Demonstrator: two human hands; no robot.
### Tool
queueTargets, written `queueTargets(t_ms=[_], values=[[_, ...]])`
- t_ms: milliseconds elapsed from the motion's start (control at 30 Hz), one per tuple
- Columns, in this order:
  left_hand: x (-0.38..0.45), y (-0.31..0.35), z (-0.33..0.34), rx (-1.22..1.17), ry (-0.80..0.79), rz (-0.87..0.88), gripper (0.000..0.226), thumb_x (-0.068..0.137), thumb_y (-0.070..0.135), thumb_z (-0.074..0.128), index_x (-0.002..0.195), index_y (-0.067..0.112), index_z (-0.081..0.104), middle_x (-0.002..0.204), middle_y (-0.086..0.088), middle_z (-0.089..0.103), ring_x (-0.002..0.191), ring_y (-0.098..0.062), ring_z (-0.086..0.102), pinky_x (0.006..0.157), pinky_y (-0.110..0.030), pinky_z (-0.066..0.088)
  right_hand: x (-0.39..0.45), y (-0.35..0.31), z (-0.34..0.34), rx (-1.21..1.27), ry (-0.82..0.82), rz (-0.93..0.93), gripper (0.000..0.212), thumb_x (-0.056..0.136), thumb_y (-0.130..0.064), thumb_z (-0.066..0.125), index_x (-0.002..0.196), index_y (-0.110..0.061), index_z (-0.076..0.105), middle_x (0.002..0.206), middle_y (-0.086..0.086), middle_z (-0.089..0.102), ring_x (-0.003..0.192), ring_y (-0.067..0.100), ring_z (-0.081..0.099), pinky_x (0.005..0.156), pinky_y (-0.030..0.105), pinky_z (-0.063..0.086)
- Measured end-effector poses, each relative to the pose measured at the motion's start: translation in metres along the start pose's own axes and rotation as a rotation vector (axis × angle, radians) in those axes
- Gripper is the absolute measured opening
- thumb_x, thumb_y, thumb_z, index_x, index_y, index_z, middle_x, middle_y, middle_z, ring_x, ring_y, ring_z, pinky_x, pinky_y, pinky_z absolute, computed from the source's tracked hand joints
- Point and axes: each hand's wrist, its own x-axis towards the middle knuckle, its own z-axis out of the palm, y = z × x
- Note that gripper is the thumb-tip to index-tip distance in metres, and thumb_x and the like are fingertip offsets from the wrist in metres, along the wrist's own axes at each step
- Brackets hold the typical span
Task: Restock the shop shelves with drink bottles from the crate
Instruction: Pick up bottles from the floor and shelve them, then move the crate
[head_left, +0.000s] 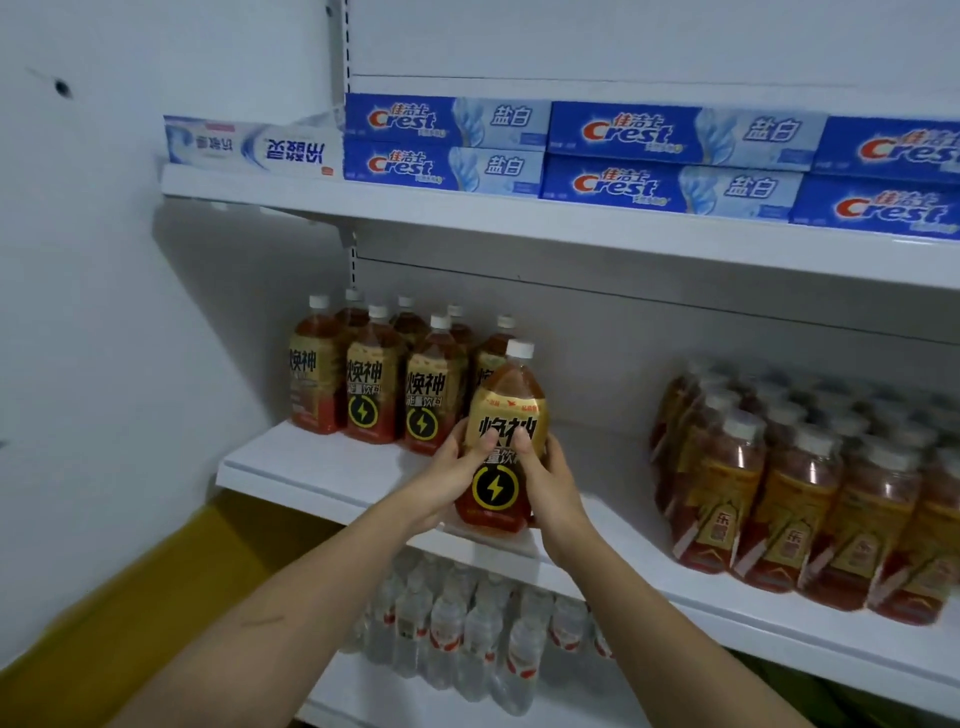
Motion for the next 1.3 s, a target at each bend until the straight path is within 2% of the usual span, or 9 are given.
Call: queueTargets(t_ms=[200, 300, 433, 500, 567, 633, 733, 967, 1300], values=[[0.022, -0.014, -0.011, -0.127, 0.009, -0.013, 0.067, 0.078, 0.054, 0.058, 0.139, 0.038, 0.035, 0.126, 0.008, 0.06, 0.114, -0.005, 0.058, 0.087, -0.02, 0.05, 0.039, 0.016, 0.011, -0.087, 0.002, -0.042, 0.059, 0.084, -0.063, 0.063, 0.131, -0.03, 0.049, 0.125, -0.008, 0.065, 0.114, 0.01, 0.063, 0.102, 0.039, 0.052], [0.036, -0.02, -0.014, -0.09, 0.054, 0.025, 0.063, 0.081, 0.056, 0.055, 0.139, 0.043, 0.035, 0.13, 0.011, 0.057, 0.118, -0.005, 0.056, 0.098, -0.026, 0.049, 0.054, 0.024, 0.01, -0.145, 0.016, -0.058, 0.06, 0.087, -0.057, 0.064, 0.135, -0.027, 0.044, 0.129, -0.007, 0.062, 0.118, 0.01, 0.061, 0.104, 0.041, 0.05], [0.044, -0.029, -0.012, -0.031, 0.149, 0.096, 0.061, 0.086, 0.053, 0.056, 0.143, 0.036, 0.042, 0.133, 0.008, 0.06, 0.123, -0.007, 0.056, 0.104, -0.029, 0.048, 0.061, 0.034, 0.004, -0.179, 0.0, -0.072, 0.045, 0.095, -0.032, 0.066, 0.129, -0.037, 0.038, 0.129, -0.007, 0.059, 0.115, 0.004, 0.059, 0.1, 0.03, 0.05], [0.044, -0.035, -0.01, -0.011, 0.214, 0.124, 0.051, 0.093, 0.045, 0.057, 0.141, 0.032, 0.047, 0.13, 0.009, 0.062, 0.122, -0.005, 0.057, 0.097, -0.02, 0.05, 0.063, 0.039, 0.003, -0.239, 0.006, -0.089, 0.051, 0.091, -0.034, 0.07, 0.13, -0.043, 0.039, 0.131, -0.007, 0.059, 0.119, 0.007, 0.059, 0.101, 0.033, 0.051], [0.046, -0.04, -0.009, 0.027, 0.282, 0.142, 0.048, 0.089, 0.053, 0.064, 0.133, 0.038, 0.054, 0.132, 0.005, 0.062, 0.124, -0.011, 0.058, 0.1, -0.026, 0.051, 0.068, 0.052, 0.0, -0.306, 0.034, -0.107, 0.068, 0.083, -0.045, 0.072, 0.141, -0.04, 0.037, 0.135, -0.004, 0.057, 0.124, 0.012, 0.057, 0.102, 0.039, 0.052], [0.05, -0.048, -0.01, 0.072, 0.342, 0.137, 0.053, 0.08, 0.061, 0.071, 0.127, 0.04, 0.058, 0.133, 0.001, 0.061, 0.124, -0.014, 0.058, 0.102, -0.036, 0.051, 0.07, 0.063, -0.002, -0.368, 0.049, -0.105, 0.076, 0.084, -0.039, 0.073, 0.148, -0.032, 0.033, 0.135, -0.003, 0.055, 0.122, 0.012, 0.056, 0.099, 0.037, 0.053], [0.054, -0.051, -0.007, 0.101, 0.456, 0.153, 0.036, 0.087, 0.032, 0.075, 0.119, 0.029, 0.057, 0.122, -0.005, 0.062, 0.109, -0.017, 0.06, 0.093, -0.033, 0.053, 0.074, 0.071, -0.003, -0.391, 0.135, -0.077, 0.055, 0.088, -0.022, 0.074, 0.131, -0.022, 0.04, 0.12, -0.006, 0.06, 0.112, 0.013, 0.061, 0.083, 0.024, 0.05], [0.066, -0.055, -0.004, 0.124, 0.582, 0.157, 0.023, 0.093, 0.008, 0.067, 0.109, 0.021, 0.056, 0.105, 0.002, 0.063, 0.103, -0.019, 0.062, 0.092, -0.038, 0.055, 0.095, 0.076, 0.004, -0.489, 0.246, -0.091, 0.047, 0.083, -0.034, 0.077, 0.119, -0.021, 0.051, 0.114, -0.002, 0.058, 0.101, 0.019, 0.063, 0.077, 0.03, 0.049], [0.07, -0.064, -0.003, 0.307, 0.614, 0.211, 0.041, 0.097, 0.008, 0.059, 0.137, 0.013, 0.058, 0.133, -0.007, 0.058, 0.116, -0.025, 0.06, 0.102, -0.044, 0.05, 0.118, 0.083, 0.007, -0.696, 0.268, -0.123, 0.057, 0.085, -0.055, 0.069, 0.129, -0.024, 0.05, 0.123, 0.001, 0.058, 0.108, 0.024, 0.062, 0.077, 0.034, 0.051]])
